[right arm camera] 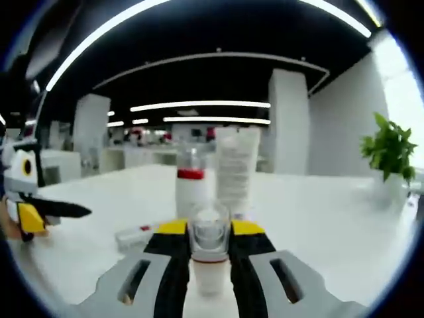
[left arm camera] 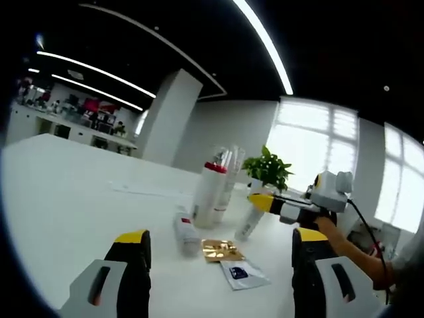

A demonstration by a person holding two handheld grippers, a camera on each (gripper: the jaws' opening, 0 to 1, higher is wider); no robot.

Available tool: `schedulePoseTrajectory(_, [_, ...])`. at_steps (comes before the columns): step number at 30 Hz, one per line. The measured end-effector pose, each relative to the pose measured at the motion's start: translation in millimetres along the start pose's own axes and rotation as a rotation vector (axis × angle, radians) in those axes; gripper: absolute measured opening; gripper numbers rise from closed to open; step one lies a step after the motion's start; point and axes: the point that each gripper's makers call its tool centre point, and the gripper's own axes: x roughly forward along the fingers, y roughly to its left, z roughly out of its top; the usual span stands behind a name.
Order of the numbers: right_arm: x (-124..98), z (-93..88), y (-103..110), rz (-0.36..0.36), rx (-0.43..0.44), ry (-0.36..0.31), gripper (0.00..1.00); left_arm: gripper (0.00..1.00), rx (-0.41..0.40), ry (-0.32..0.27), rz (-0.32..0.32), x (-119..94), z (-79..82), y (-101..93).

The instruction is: Arrange the skincare products in the storage area until every visible bottle or jar stands upright without overlapping.

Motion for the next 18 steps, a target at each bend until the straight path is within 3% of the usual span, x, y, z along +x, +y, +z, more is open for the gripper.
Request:
schedulePoseTrajectory(7, [5.6,0.2,-0.3,0.008,-0.022,-0.025,0.21,0.91,-0.007,0.002,0.003,0.3,-1.0,1.8])
schedulePoseTrajectory(13, [7.2,-7.7,-1.5,0.001,-0.004,0.006,0.31,0.91,-0.015,0.012,0.011,1.7,-3.8,5.7])
schedulePoseTrajectory(18, [5.0,-8.8,-6.2,0.008,0.007,0.017,0.32,0.91,-0.031,0.007,0.004,1.7,-3.5,5.3])
